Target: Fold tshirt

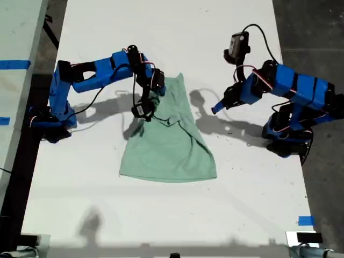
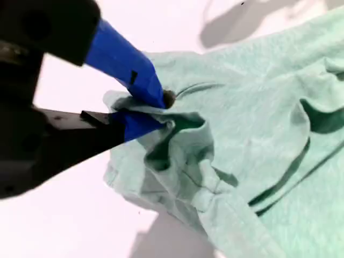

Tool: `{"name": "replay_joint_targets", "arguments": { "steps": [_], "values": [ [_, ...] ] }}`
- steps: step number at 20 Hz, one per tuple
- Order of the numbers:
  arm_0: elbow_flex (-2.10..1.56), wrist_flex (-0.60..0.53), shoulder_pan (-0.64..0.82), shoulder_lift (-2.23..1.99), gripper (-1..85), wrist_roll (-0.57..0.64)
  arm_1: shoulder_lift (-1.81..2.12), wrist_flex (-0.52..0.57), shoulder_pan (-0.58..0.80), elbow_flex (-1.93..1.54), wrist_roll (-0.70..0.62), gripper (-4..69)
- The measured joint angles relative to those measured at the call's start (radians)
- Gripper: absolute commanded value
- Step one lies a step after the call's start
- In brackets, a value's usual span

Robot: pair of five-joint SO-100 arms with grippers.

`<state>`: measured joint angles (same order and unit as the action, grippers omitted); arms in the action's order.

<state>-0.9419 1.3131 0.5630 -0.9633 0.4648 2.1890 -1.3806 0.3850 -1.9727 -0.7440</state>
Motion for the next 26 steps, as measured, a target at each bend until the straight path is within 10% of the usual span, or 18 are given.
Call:
{"name": "replay_joint_targets", "arguments": {
  "steps": [1, 3, 6, 13, 19, 26],
  "values": [
    [0.009, -0.034, -0.005, 0.025, 0.6, 0.009, -0.002, 0.002, 0.0, 0.0, 0.003, 20.9],
    [0.014, -0.075, -0.014, 0.072, 29.3, 0.028, -0.002, 0.005, 0.0, 0.0, 0.006, 20.9],
    [0.014, -0.086, -0.012, 0.095, 36.2, 0.055, -0.002, 0.008, 0.0, 0.0, 0.006, 20.9],
    [-0.035, 0.091, -0.015, -0.106, 14.0, 0.052, -0.005, 0.008, -0.003, -0.023, 0.011, 23.1],
    [-0.13, 0.318, -0.163, -0.291, 11.4, -0.095, -0.084, 0.014, -0.103, -0.011, 0.018, 26.7],
    [-0.583, 0.287, -0.345, -0.65, 2.8, -0.265, -0.199, 0.066, -0.256, -0.008, 0.078, 28.6]
  ]
}}
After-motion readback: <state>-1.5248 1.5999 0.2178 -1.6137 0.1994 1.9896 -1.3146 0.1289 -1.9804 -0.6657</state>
